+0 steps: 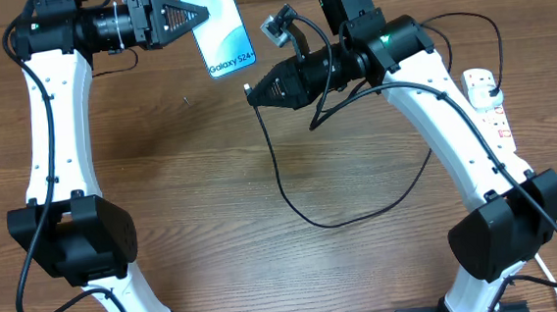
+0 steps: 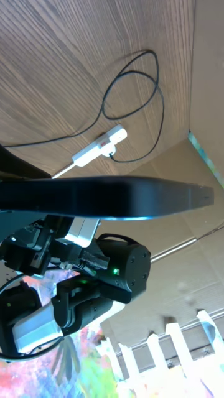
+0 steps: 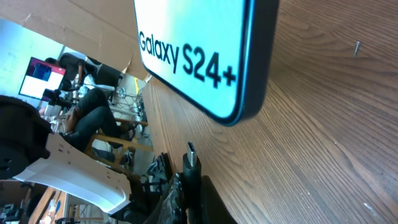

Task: Plug charger to phone and switch on socket

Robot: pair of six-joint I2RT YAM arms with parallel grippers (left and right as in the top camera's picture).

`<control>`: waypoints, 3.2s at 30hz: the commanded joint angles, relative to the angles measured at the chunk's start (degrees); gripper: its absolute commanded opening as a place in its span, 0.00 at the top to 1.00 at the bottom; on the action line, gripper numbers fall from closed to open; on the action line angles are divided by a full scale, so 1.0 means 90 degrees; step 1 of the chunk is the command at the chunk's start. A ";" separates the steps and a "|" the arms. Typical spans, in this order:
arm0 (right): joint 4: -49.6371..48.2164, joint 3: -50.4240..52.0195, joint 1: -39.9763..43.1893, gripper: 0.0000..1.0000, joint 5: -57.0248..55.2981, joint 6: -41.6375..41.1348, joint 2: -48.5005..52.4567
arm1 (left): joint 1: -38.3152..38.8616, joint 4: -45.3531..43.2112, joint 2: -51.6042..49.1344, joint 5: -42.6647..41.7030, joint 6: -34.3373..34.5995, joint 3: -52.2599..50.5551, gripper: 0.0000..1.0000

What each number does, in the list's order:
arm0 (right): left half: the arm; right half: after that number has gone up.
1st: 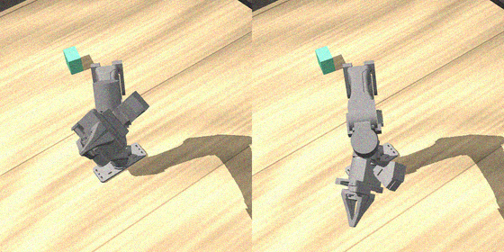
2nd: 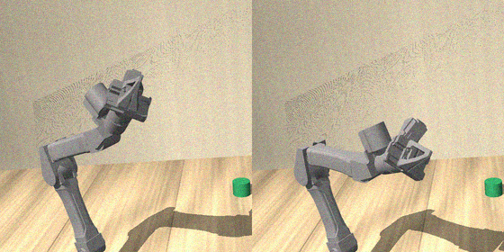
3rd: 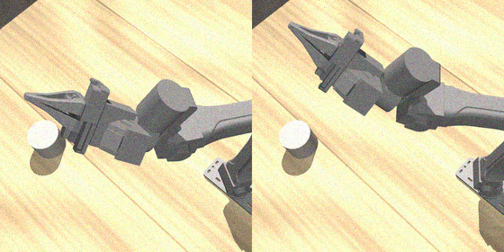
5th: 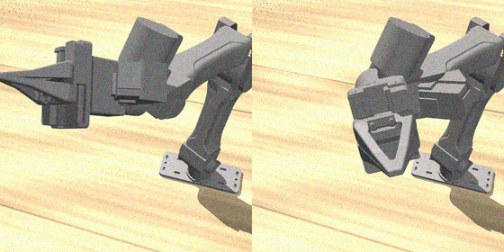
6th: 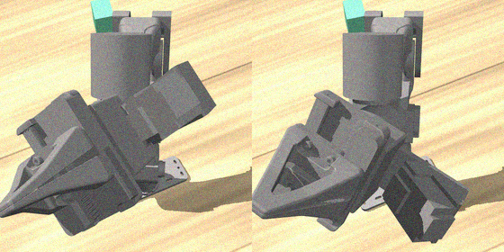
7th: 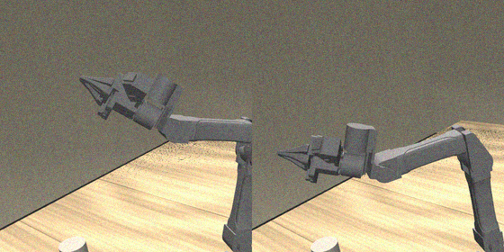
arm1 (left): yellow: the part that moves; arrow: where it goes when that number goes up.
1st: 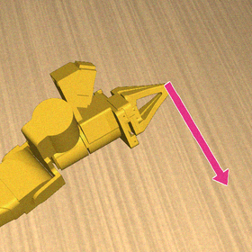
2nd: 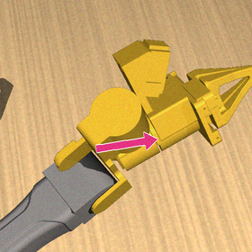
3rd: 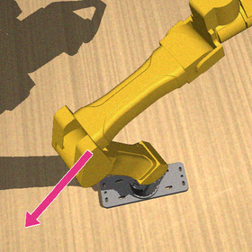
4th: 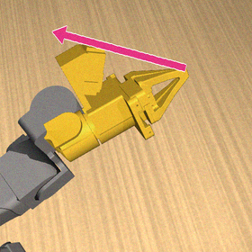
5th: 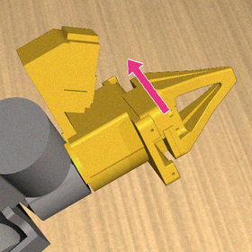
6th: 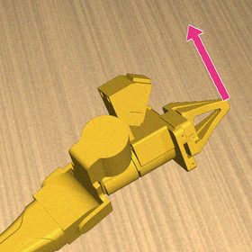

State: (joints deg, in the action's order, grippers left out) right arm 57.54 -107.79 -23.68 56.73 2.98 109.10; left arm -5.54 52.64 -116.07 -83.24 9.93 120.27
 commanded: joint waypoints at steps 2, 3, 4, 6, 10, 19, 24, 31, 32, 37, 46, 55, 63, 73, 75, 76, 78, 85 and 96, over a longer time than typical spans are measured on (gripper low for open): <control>-0.0160 -0.0187 -0.0015 0.96 0.0406 -0.0005 -0.0265 | 0.0053 -0.0056 0.0012 -0.0578 -0.0104 0.0078 0.96; -0.0236 -0.0187 -0.0012 0.96 0.0527 -0.0010 -0.0265 | 0.0053 -0.0056 0.0012 -0.0593 -0.0104 0.0078 0.96; -0.0318 -0.0187 -0.0010 0.96 0.0566 -0.0075 -0.0265 | 0.0053 -0.0056 0.0012 -0.0595 -0.0104 0.0078 0.96; -0.0495 -0.0187 0.0007 0.96 0.0539 -0.0294 -0.0265 | 0.0053 -0.0053 0.0012 -0.0614 -0.0102 0.0078 0.96; -0.0559 -0.0187 0.0070 0.96 0.0539 -0.0403 -0.0265 | 0.0053 -0.0085 0.0012 -0.0818 -0.0102 0.0078 0.96; -0.0714 -0.0187 0.0073 0.96 0.0566 -0.0551 -0.0265 | 0.0053 -0.0080 0.0012 -0.0818 -0.0104 0.0078 0.96; -0.0726 -0.0187 0.0073 0.96 0.0733 -0.0571 -0.0265 | 0.0053 -0.0129 0.0012 -0.0818 -0.0104 0.0078 0.96; -0.0746 -0.0187 0.0073 0.96 0.0787 -0.0573 -0.0265 | 0.0053 -0.0187 0.0012 -0.0818 -0.0100 0.0078 0.96; -0.0760 -0.0187 0.0073 0.96 0.0787 -0.0576 -0.0265 | 0.0053 -0.0187 0.0012 -0.0818 -0.0100 0.0078 0.96; -0.0775 -0.0187 0.0073 0.96 0.0782 -0.0576 -0.0265 | 0.0053 -0.0187 0.0012 -0.0818 -0.0100 0.0078 0.96; -0.0777 -0.0187 0.0073 0.96 0.0782 -0.0576 -0.0265 | 0.0053 -0.0185 0.0012 -0.0818 -0.0051 0.0078 0.96; -0.0930 -0.0187 0.0073 0.96 0.0777 -0.0716 -0.0265 | 0.0119 -0.0185 0.0012 -0.0821 -0.0051 0.0078 0.96; -0.0838 -0.0187 0.0073 0.96 0.0707 -0.0716 -0.0265 | 0.0119 -0.0192 0.0012 -0.0821 0.0092 0.0078 0.96; -0.0840 -0.0187 0.0073 0.96 0.0709 -0.0719 -0.0265 | 0.0119 -0.0192 0.0012 -0.0823 0.0097 0.0078 0.96; -0.0845 -0.0187 0.0075 0.96 0.0709 -0.0719 -0.0265 | 0.0119 -0.0192 0.0012 -0.0823 0.0117 0.0078 0.96; -0.0845 -0.0187 0.0075 0.96 0.0709 -0.0719 -0.0265 | 0.0119 -0.0192 0.0012 -0.0823 0.0119 0.0078 0.96; -0.0855 -0.0187 0.0075 0.96 0.0709 -0.0719 -0.0265 | 0.0119 -0.0192 0.0012 -0.0823 0.0119 0.0078 0.96; -0.1056 -0.0187 0.0117 0.96 0.0707 -0.0979 -0.0265 | 0.0119 -0.0192 0.0012 -0.0823 0.0194 0.0078 0.96; -0.1200 -0.0187 0.0117 0.96 0.0707 -0.1175 -0.0265 | 0.0119 -0.0192 0.0012 -0.0823 0.0291 0.0078 0.96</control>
State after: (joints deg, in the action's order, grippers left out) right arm 48.56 -107.79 -23.27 62.81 -6.00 109.08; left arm -4.91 50.89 -116.07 -87.85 11.20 120.27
